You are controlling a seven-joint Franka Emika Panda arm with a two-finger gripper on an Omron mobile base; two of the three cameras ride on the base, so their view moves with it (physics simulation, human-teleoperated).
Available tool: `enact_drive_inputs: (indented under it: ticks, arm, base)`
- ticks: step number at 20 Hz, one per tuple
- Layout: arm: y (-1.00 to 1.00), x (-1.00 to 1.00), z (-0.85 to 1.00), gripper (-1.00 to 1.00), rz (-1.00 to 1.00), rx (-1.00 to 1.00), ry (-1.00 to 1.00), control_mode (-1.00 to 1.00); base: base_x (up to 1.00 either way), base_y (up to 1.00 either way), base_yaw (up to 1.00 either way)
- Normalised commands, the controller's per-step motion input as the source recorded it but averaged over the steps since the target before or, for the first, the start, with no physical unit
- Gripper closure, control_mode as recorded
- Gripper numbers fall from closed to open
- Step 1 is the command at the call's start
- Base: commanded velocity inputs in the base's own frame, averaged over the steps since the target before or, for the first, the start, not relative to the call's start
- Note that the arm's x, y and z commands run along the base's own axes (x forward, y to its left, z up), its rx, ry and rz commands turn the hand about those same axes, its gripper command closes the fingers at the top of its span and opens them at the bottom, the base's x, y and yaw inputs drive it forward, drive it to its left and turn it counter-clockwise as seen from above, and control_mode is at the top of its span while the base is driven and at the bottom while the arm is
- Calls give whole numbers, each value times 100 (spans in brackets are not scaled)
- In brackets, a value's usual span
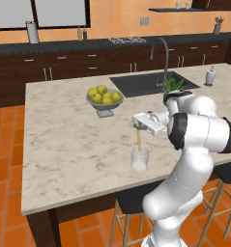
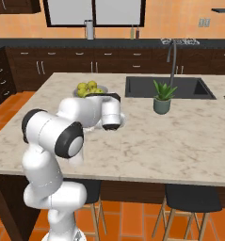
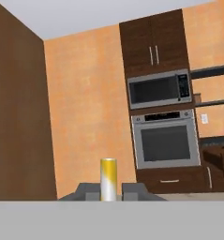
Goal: Take a straw from the drawer in front and place it inside the glass cup on the dining counter.
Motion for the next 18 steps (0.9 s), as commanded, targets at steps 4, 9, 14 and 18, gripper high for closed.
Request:
enact_drive_inputs:
  ticks: [4,9,14,18]
  arm:
    - [0,15,-31,100,10,3,-6,-100]
    - [0,17,-32,100,8,1,-6,-100]
    - [0,-47,-10,100,7,5,-3,-100]
    - [0,-76,0,100,7,9,-3,-100]
  base:
    - [0,0,0]
    - [0,0,0]
    - [0,0,0]
    - [0,0,0]
